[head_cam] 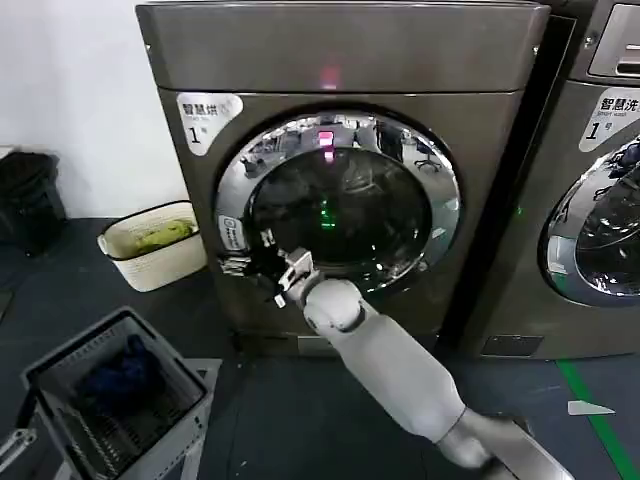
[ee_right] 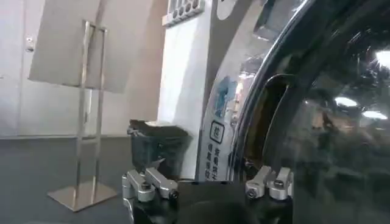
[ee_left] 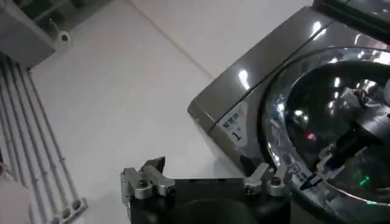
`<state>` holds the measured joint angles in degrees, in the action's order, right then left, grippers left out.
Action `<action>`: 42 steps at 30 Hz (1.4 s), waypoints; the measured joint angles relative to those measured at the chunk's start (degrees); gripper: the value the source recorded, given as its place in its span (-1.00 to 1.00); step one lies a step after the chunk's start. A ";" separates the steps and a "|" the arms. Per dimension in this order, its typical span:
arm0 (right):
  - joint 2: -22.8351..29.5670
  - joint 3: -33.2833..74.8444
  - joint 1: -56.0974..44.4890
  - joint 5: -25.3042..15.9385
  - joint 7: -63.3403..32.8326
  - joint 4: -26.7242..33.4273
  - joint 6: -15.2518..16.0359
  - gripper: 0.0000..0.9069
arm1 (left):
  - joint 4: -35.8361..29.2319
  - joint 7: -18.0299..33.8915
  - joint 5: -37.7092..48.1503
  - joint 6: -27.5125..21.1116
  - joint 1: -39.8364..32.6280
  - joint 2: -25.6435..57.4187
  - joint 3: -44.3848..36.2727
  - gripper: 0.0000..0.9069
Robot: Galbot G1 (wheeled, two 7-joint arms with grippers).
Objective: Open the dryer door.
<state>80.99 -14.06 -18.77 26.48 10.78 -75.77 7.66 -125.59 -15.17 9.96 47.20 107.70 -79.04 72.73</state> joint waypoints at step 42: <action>-20.36 -0.01 -5.02 16.09 15.13 -24.01 3.64 1.00 | 3.07 -1.16 0.00 -4.62 -6.56 4.45 -1.78 1.00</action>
<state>60.62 -14.07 -23.79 42.57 25.91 -99.78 11.30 -122.52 -16.32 9.96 42.58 101.14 -74.59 70.95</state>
